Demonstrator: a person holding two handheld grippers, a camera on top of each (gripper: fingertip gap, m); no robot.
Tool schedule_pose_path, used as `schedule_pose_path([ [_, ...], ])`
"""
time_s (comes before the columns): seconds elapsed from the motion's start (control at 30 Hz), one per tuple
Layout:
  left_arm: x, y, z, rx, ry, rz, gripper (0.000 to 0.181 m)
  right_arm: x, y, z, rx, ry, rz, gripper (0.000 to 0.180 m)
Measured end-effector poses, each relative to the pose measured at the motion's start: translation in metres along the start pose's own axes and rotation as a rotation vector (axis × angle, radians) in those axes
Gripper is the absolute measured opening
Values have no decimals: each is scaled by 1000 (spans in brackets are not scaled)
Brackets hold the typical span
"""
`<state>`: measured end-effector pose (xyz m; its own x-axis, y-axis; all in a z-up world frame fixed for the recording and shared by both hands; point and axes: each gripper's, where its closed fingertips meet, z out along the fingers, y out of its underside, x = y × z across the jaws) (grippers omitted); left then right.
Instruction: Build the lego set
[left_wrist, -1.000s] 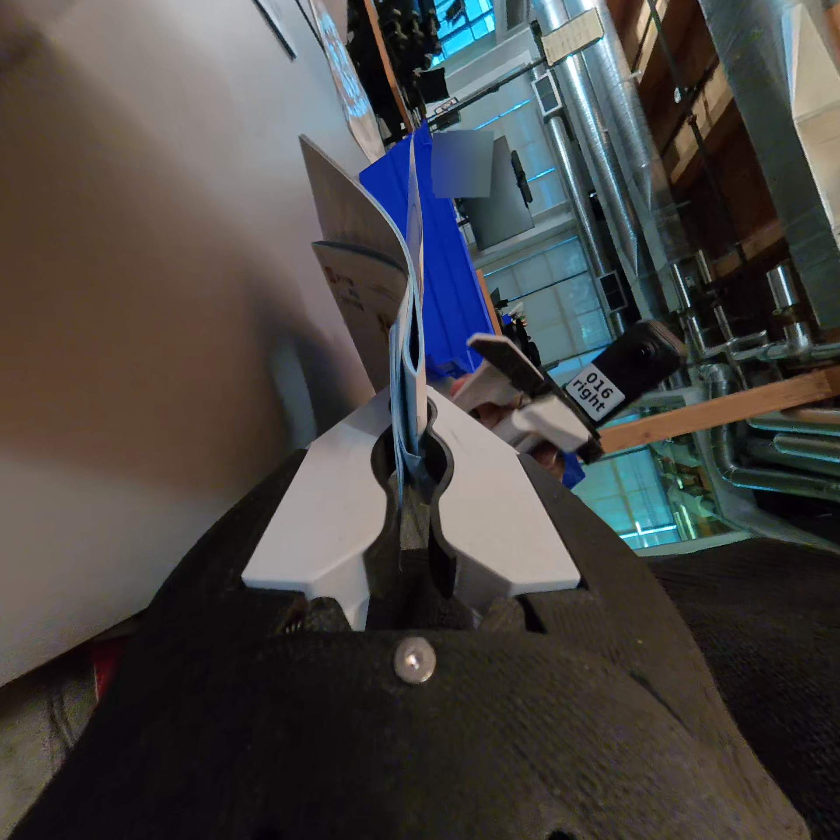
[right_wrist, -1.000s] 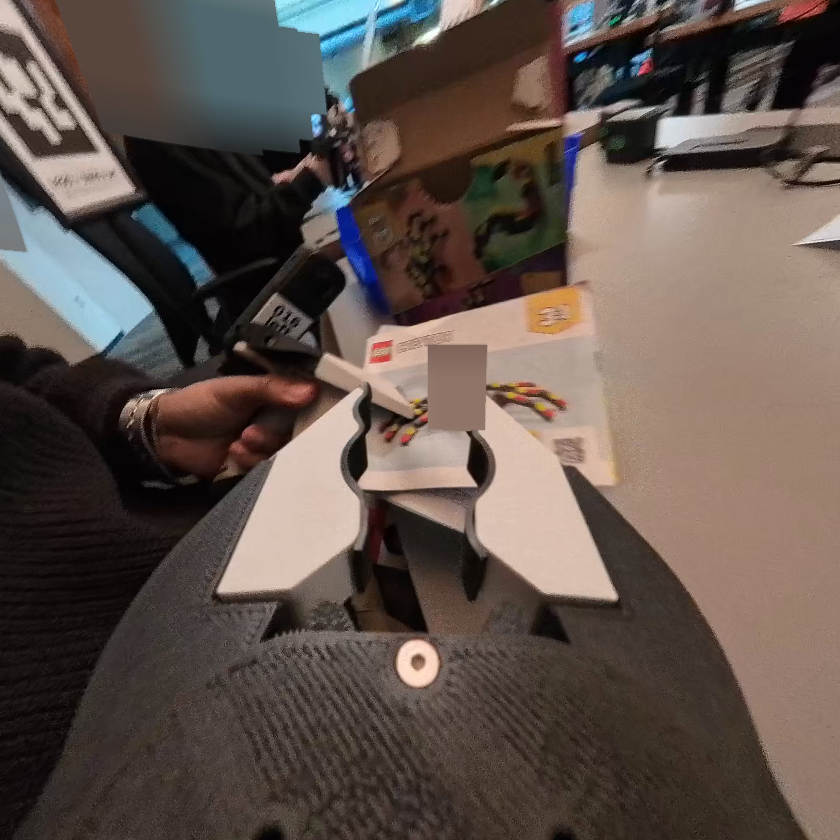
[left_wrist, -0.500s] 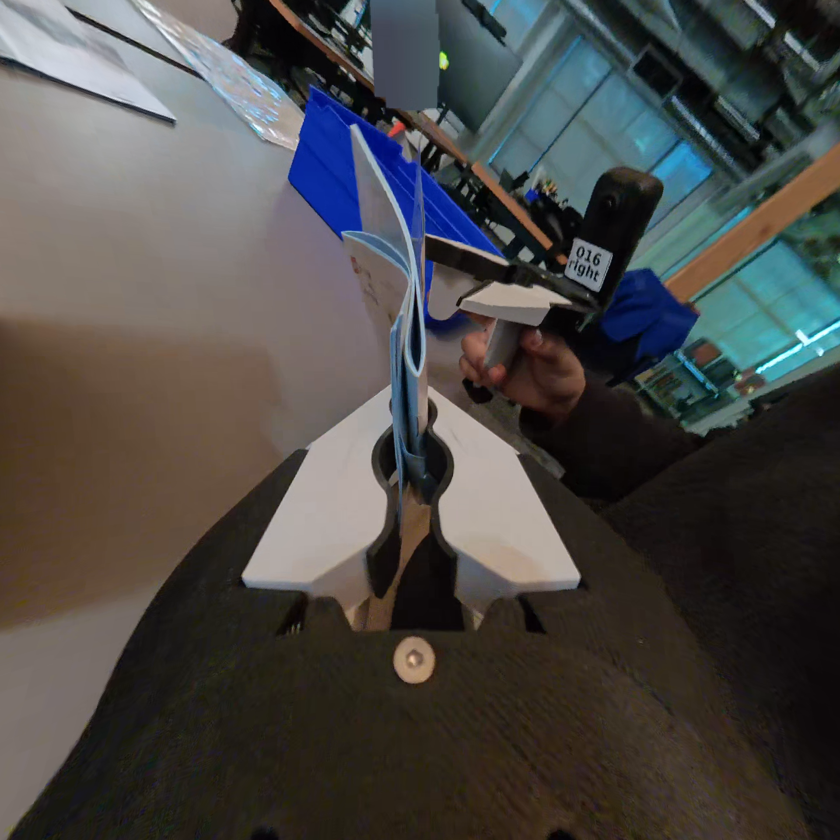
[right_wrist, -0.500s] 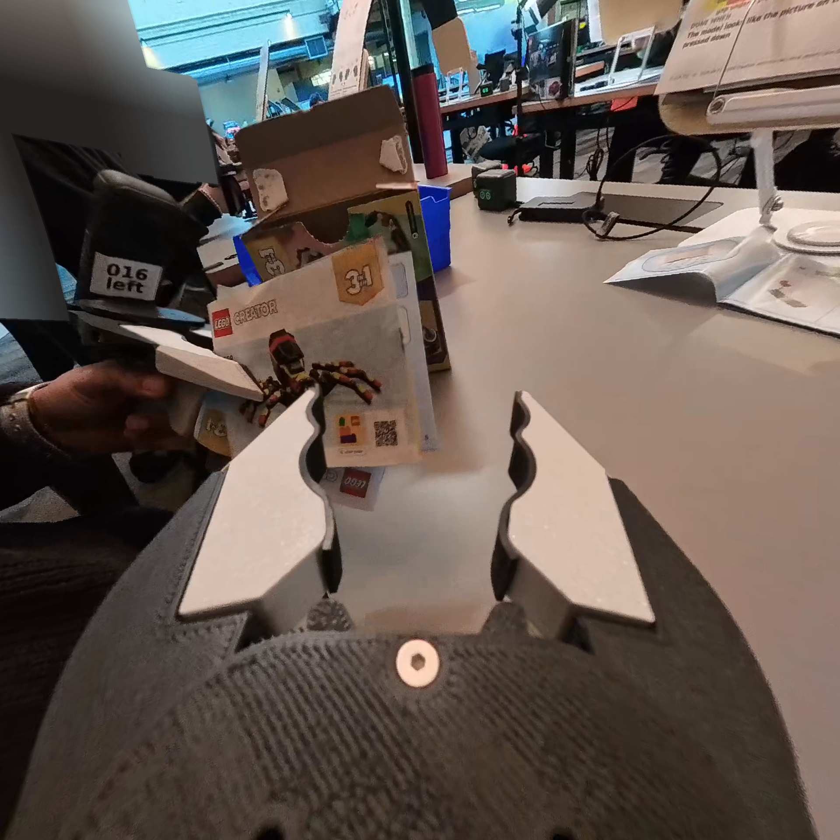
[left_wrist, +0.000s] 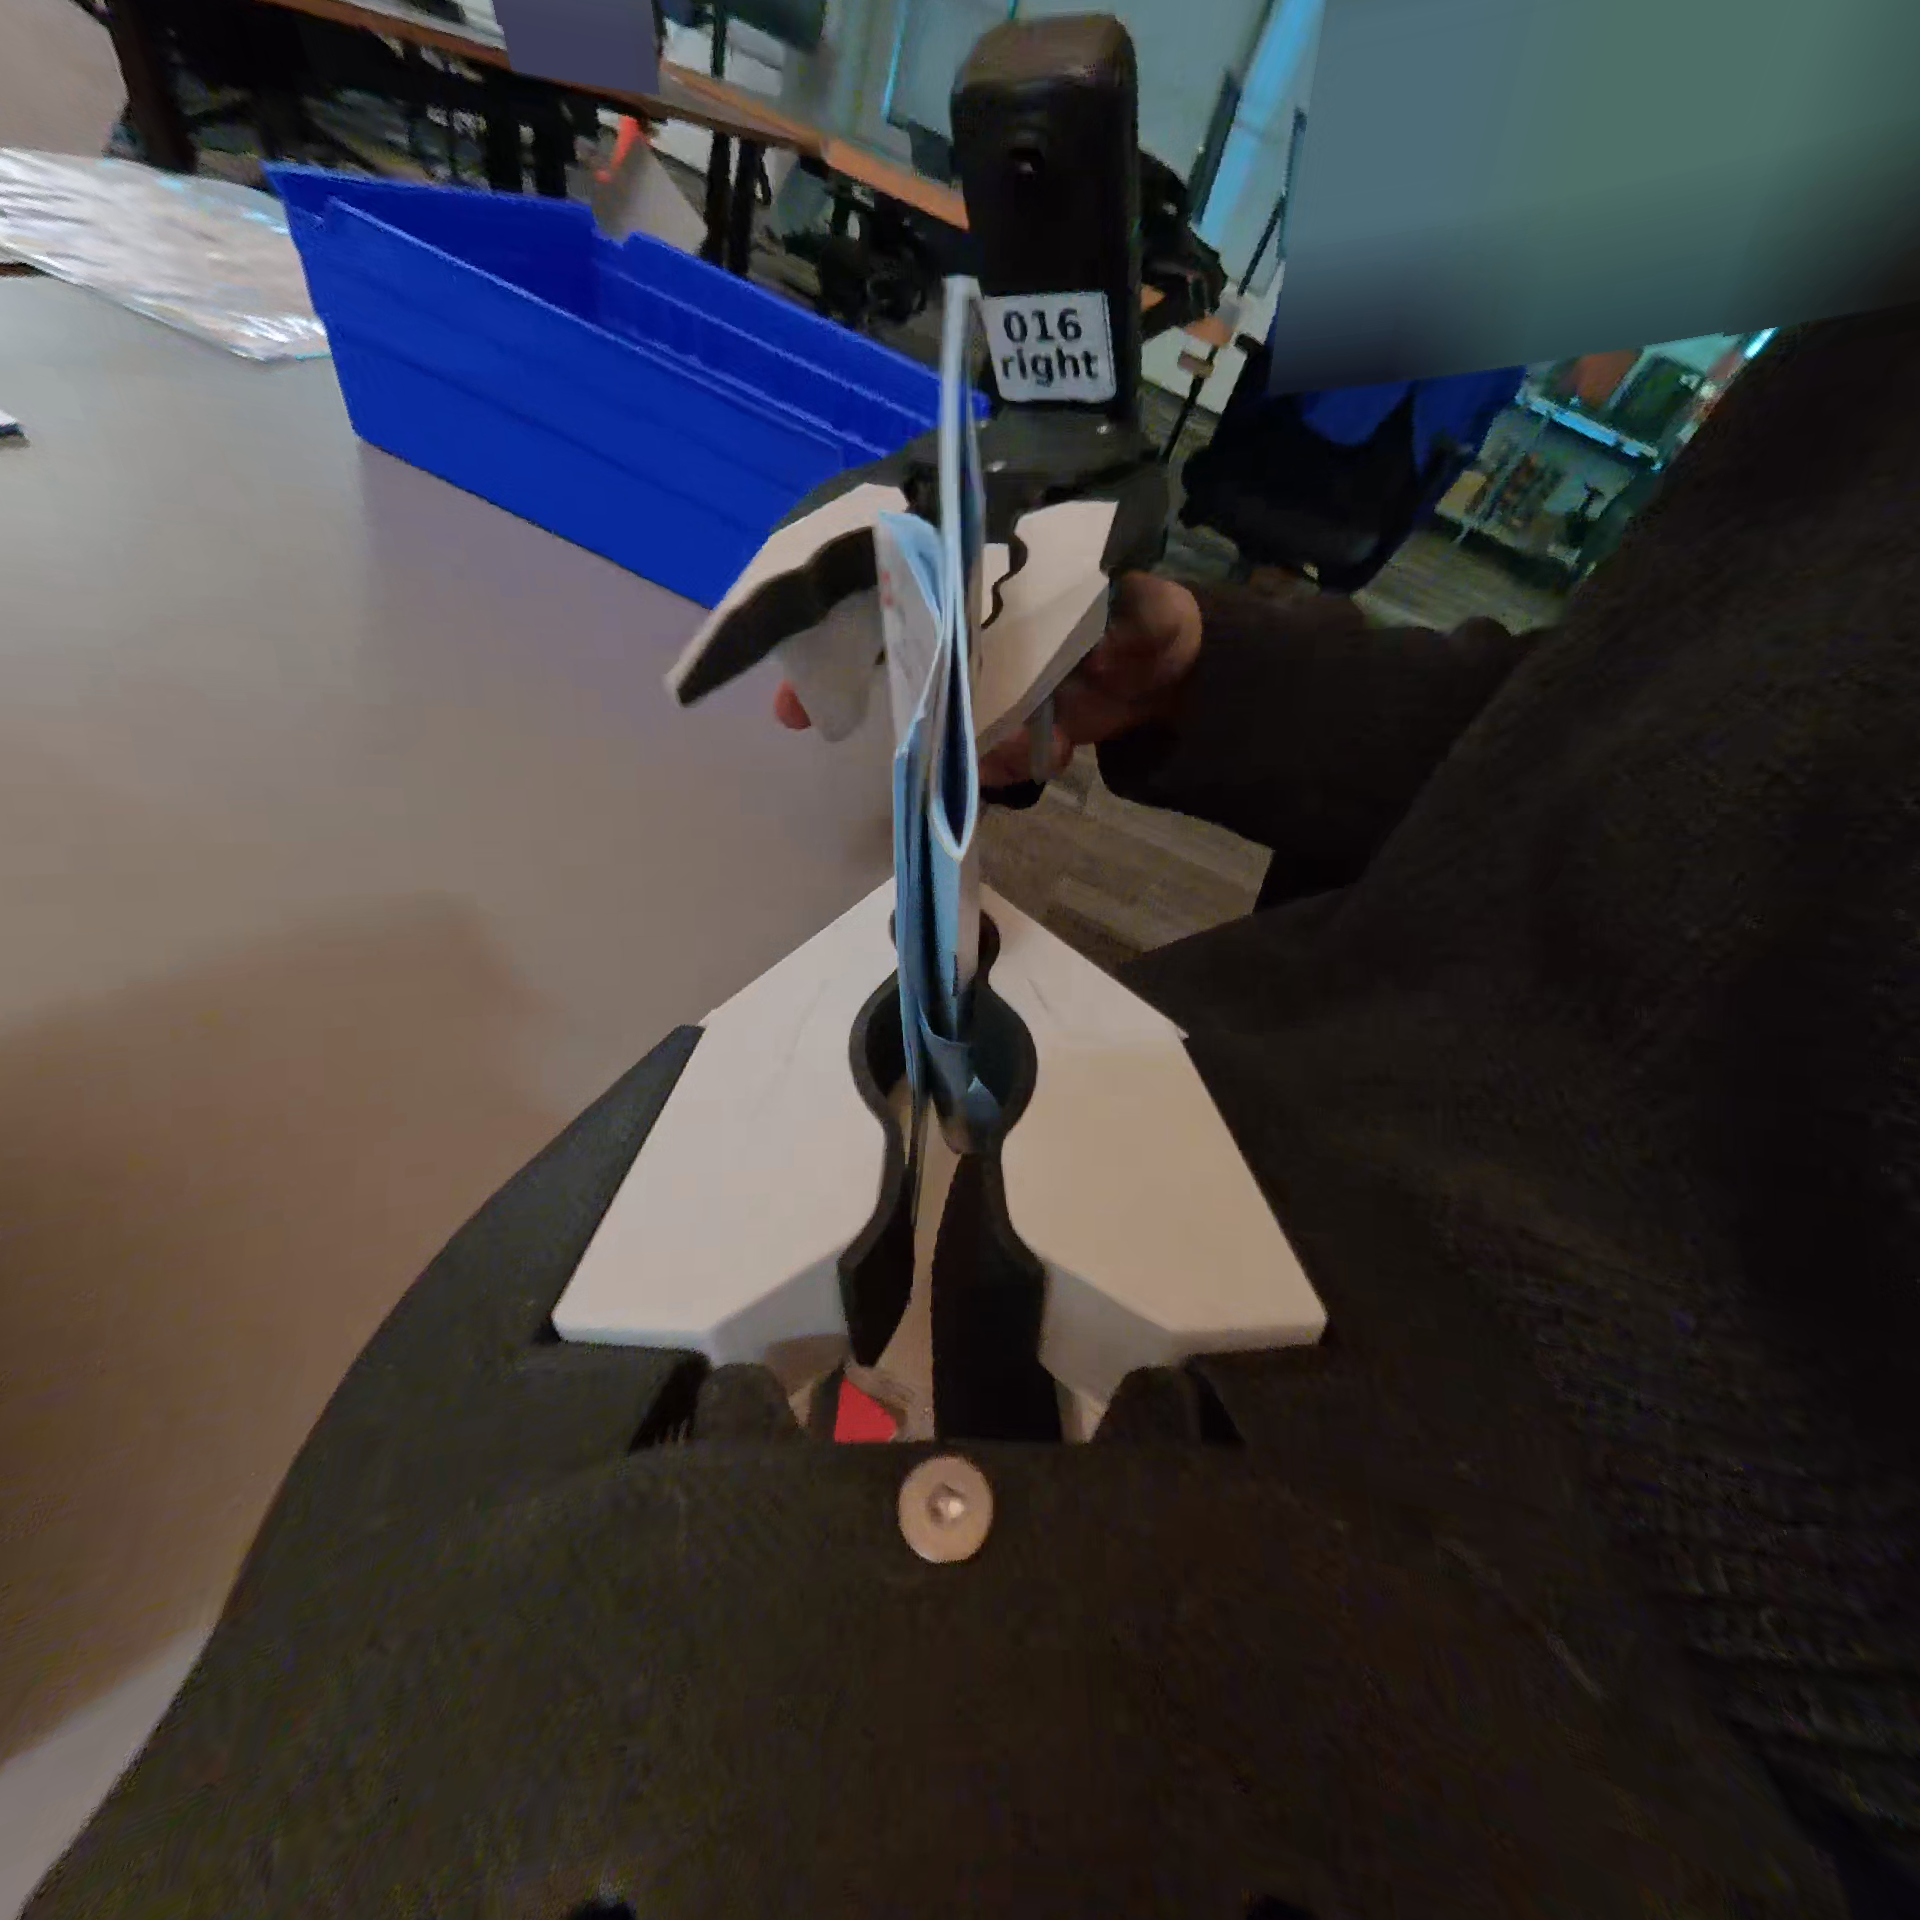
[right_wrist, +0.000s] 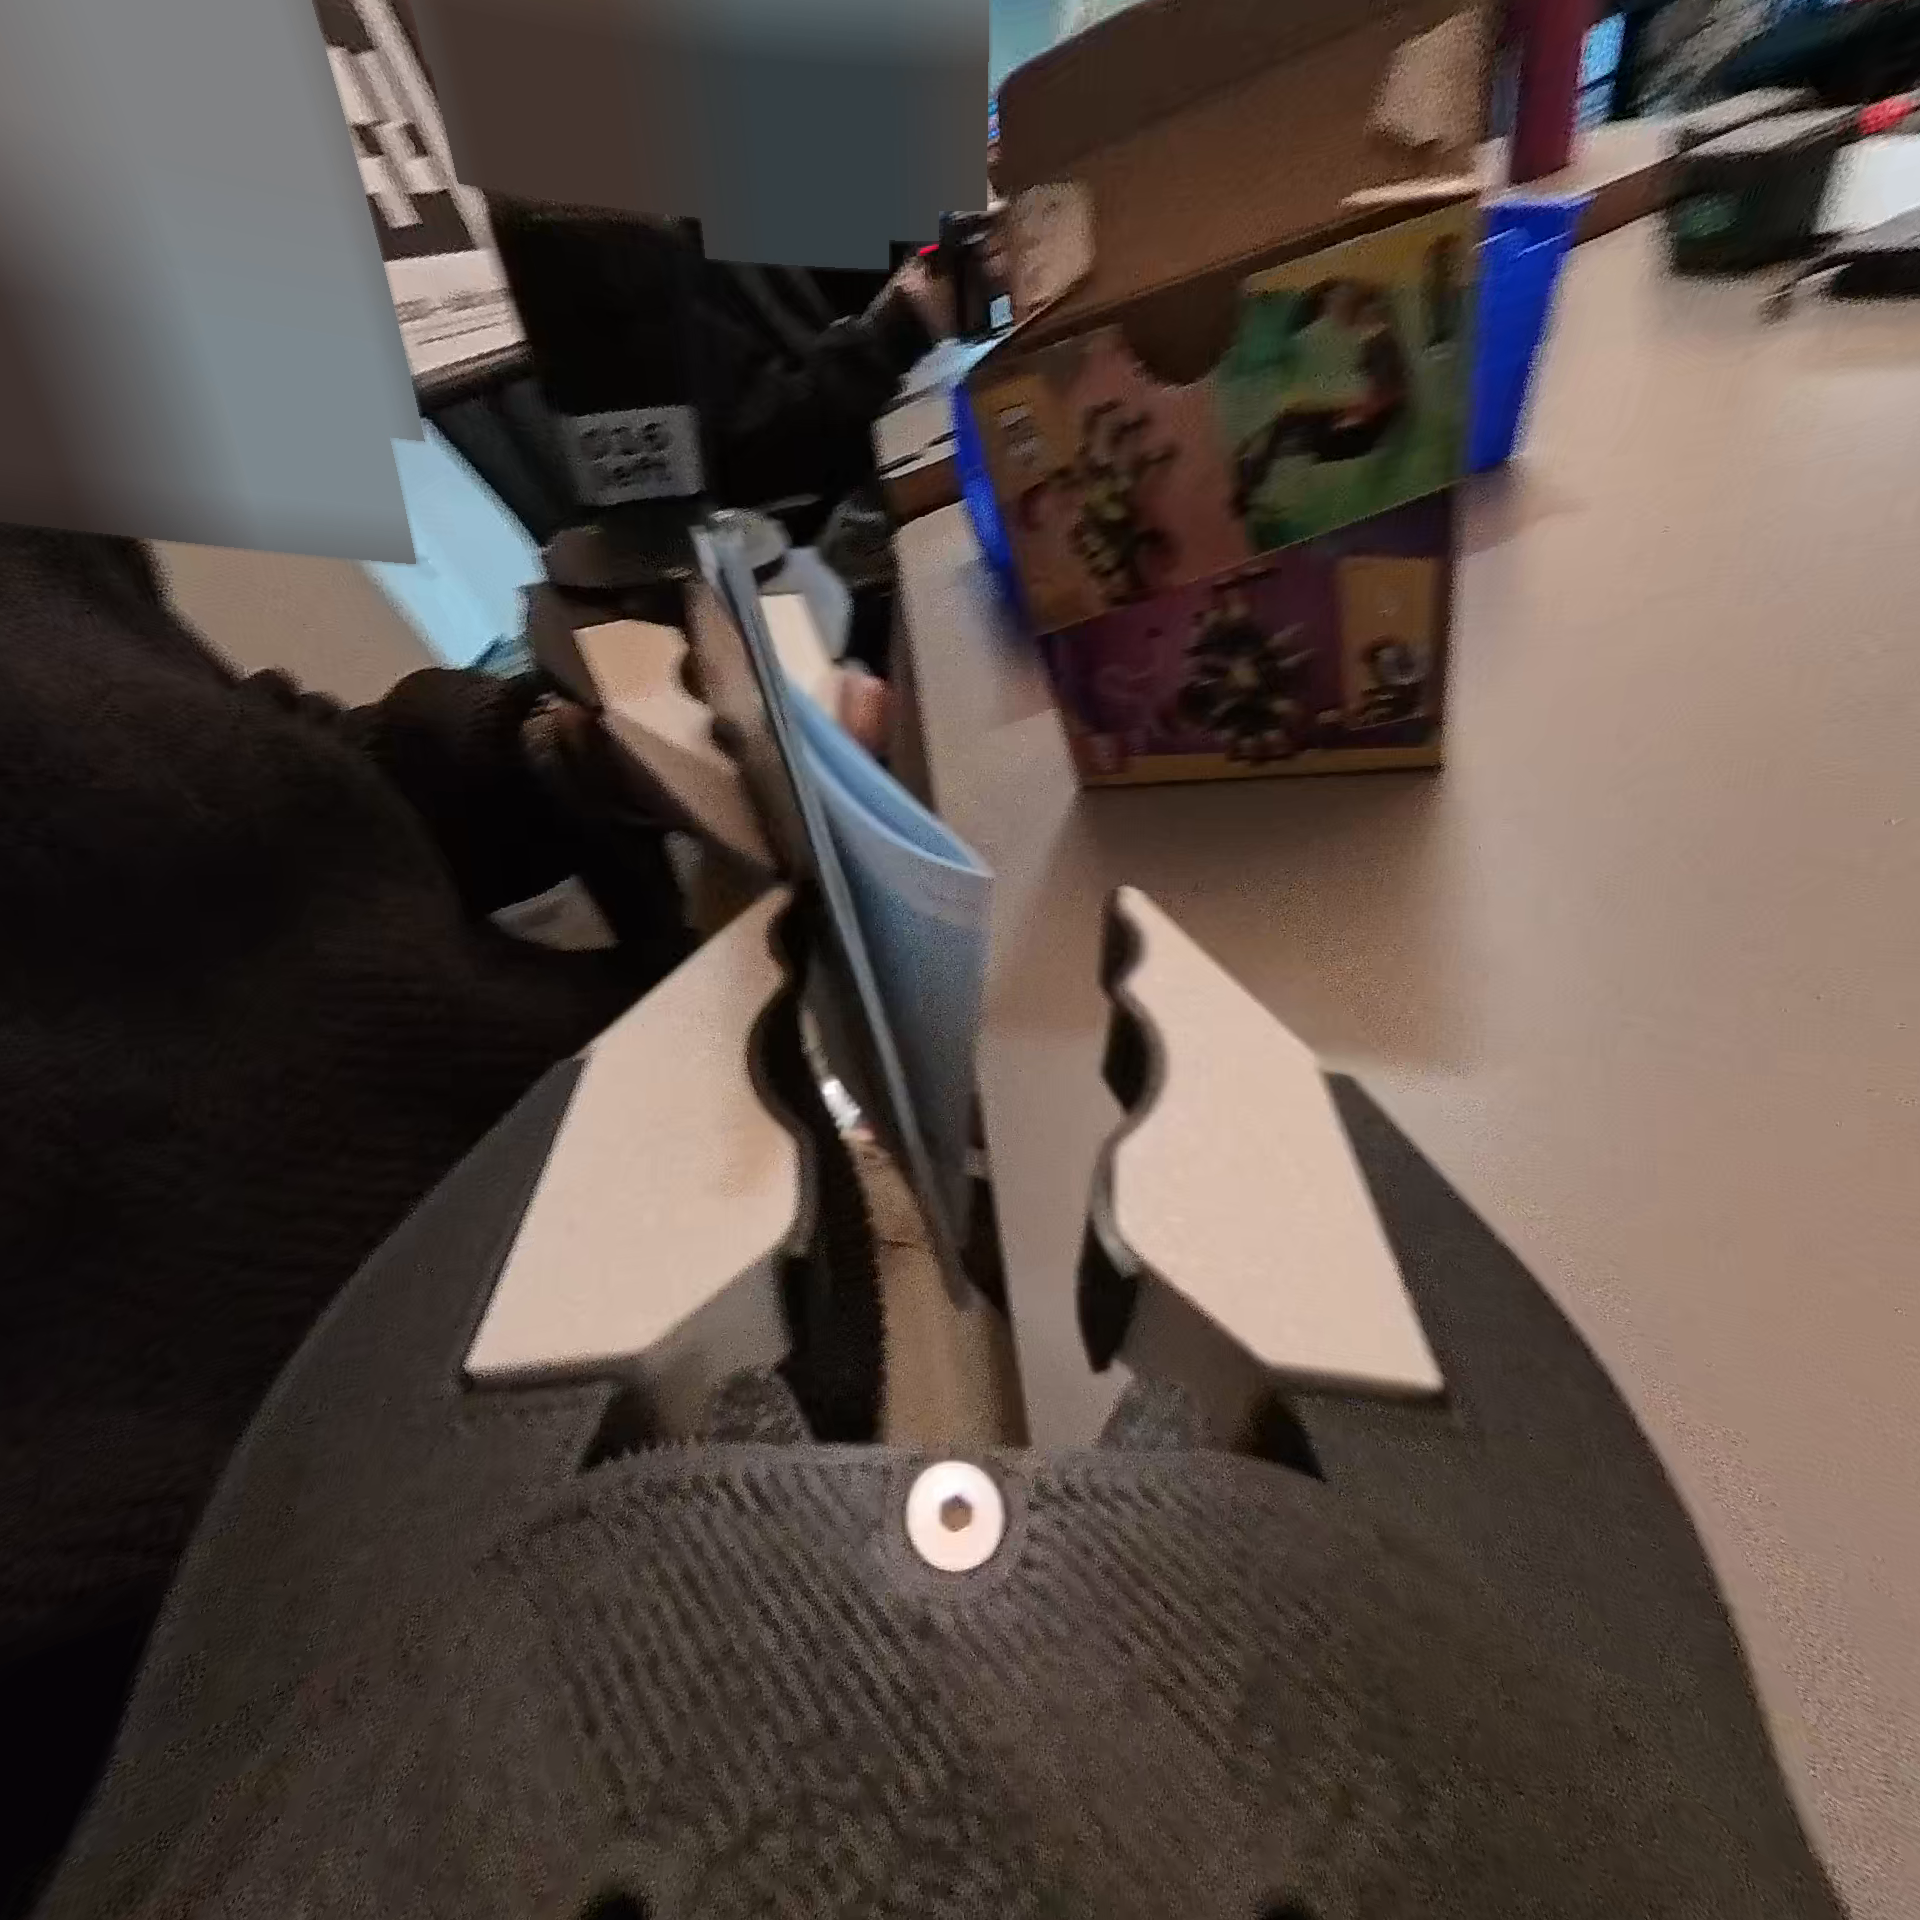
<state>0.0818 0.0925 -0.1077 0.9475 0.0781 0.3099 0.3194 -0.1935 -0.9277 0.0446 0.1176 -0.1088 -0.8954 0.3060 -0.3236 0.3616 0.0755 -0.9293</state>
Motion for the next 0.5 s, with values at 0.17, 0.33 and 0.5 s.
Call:
schedule_pose_path([
  [0.17,-20,-2,-4,21,-105,-41,6,-12,4,4,-31,-86,23,0],
  [0.33,-49,-22,-25,202,-175,-256,41,12,6,2,-32,20,91,0],
  [0.5,-63,-21,-28,216,-229,-319,61,45,-14,-17,169,101,333,0],
])
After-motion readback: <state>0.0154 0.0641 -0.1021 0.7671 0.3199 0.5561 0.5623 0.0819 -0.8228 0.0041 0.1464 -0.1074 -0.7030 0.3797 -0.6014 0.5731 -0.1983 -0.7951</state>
